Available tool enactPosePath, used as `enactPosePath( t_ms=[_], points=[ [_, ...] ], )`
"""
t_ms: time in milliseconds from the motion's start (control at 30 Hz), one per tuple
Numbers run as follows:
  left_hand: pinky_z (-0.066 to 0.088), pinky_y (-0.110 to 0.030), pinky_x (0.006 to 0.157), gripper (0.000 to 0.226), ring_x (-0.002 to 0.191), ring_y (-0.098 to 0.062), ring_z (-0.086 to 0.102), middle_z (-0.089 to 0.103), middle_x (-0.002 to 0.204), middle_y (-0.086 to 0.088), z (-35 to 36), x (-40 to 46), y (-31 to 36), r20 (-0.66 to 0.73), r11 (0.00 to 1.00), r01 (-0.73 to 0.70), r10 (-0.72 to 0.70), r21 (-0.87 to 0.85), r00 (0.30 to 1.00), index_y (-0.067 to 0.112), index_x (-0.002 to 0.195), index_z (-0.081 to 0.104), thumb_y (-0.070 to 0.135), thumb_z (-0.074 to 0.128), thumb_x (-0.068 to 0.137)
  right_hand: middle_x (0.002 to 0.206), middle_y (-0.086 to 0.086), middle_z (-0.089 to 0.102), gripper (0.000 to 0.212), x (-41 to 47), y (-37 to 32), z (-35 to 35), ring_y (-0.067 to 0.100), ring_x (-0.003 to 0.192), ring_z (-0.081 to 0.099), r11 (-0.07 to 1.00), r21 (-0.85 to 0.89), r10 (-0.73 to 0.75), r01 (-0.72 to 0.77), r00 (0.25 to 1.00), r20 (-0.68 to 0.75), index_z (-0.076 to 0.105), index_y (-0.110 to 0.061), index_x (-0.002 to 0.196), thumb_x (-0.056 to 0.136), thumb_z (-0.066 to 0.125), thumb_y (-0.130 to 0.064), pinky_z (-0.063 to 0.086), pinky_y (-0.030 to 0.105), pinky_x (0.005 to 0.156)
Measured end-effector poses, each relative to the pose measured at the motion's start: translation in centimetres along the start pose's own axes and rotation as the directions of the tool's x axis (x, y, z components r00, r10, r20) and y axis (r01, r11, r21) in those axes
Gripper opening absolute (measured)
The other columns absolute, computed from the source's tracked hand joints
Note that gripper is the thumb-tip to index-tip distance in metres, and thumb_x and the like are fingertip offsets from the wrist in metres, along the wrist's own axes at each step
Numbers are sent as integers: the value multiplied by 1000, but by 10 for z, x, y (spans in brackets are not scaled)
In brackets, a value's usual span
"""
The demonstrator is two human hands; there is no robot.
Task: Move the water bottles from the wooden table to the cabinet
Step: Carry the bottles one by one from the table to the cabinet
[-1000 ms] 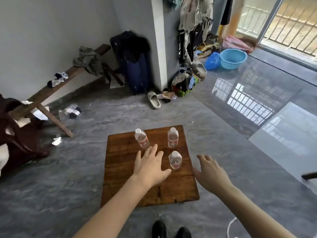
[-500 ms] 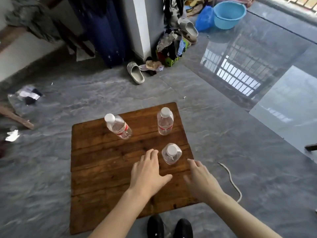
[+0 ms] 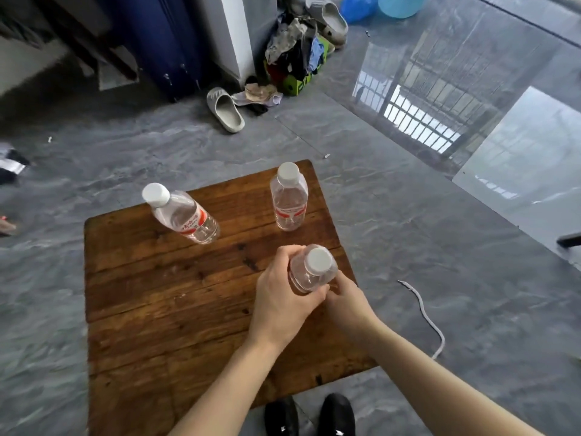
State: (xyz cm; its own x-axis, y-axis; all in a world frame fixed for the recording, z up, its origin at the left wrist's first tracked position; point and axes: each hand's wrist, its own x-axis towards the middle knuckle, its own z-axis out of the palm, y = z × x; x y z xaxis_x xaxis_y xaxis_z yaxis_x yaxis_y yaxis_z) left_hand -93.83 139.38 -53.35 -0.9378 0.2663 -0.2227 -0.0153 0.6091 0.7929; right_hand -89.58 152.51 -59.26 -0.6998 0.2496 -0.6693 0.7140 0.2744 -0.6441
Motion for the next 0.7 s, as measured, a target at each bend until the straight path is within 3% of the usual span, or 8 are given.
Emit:
enactPosePath(
  t_ms=[67, 167, 233, 333, 467, 567, 700],
  points=[
    [40, -1, 89, 61, 108, 9, 60, 67, 110, 21, -10, -1, 8, -2, 998, -58, 58, -20, 998, 35, 117, 56, 30, 93, 68, 117, -2, 70, 38, -4, -7, -4, 19, 113, 64, 949, 294, 118, -111, 993, -6, 61, -26, 126, 91, 51, -15, 52, 48, 101],
    [39, -1, 89, 61, 109, 12, 58, 67, 111, 22, -32, -1, 31, 25, 989, -136, 138, -54, 990, 35, 118, 57, 30, 93, 69, 111, 10, 72, 32, -16, -22, -16, 24, 107, 67, 647, 709, 309, -280, 947, 91, 62, -11, 120, 97, 41, -7, 55, 52, 94],
    [39, -1, 88, 62, 110, 11, 59, 68, 114, 21, -48, 0, 49, 63, 982, -184, 187, -50, 980, 33, 121, 59, 31, 93, 69, 112, 13, 71, 28, -31, -32, -26, 26, 108, 67, 486, 818, 326, -308, 932, 158, 60, -6, 120, 101, 39, -13, 54, 54, 94],
    [39, -1, 89, 66, 111, 11, 58, 67, 117, 20, -71, -2, 80, 109, 971, -233, 237, -48, 965, 33, 124, 59, 33, 94, 68, 108, 15, 71, 32, -54, -50, -43, 29, 108, 67, 369, 870, 277, -327, 932, 233, 61, -4, 113, 103, 41, -27, 53, 56, 95],
    [42, -2, 89, 67, 112, 13, 58, 67, 119, 18, -104, -7, 143, 186, 952, -302, 305, -46, 934, 29, 126, 61, 36, 94, 67, 109, 19, 74, 46, -99, -84, -81, 32, 111, 67, 325, 869, 193, -373, 926, 325, 62, -2, 120, 104, 38, -38, 53, 53, 94],
    [52, -11, 86, 71, 105, 7, 64, 70, 115, 18, -130, -15, 203, 244, 936, -348, 350, -53, 904, 27, 128, 63, 35, 95, 66, 123, 21, 69, 51, -140, -110, -118, 34, 121, 61, 308, 859, 113, -408, 913, 393, 58, 0, 129, 103, 35, -38, 50, 51, 98],
    [56, -23, 93, 70, 103, -1, 69, 73, 111, 15, -167, -36, 281, 266, 915, -395, 401, -78, 877, 33, 125, 64, 36, 96, 62, 132, 21, 63, 53, -204, -143, -164, 34, 128, 56, 270, 876, 21, -400, 912, 410, 54, 2, 135, 101, 36, -35, 43, 50, 108]
  ],
)
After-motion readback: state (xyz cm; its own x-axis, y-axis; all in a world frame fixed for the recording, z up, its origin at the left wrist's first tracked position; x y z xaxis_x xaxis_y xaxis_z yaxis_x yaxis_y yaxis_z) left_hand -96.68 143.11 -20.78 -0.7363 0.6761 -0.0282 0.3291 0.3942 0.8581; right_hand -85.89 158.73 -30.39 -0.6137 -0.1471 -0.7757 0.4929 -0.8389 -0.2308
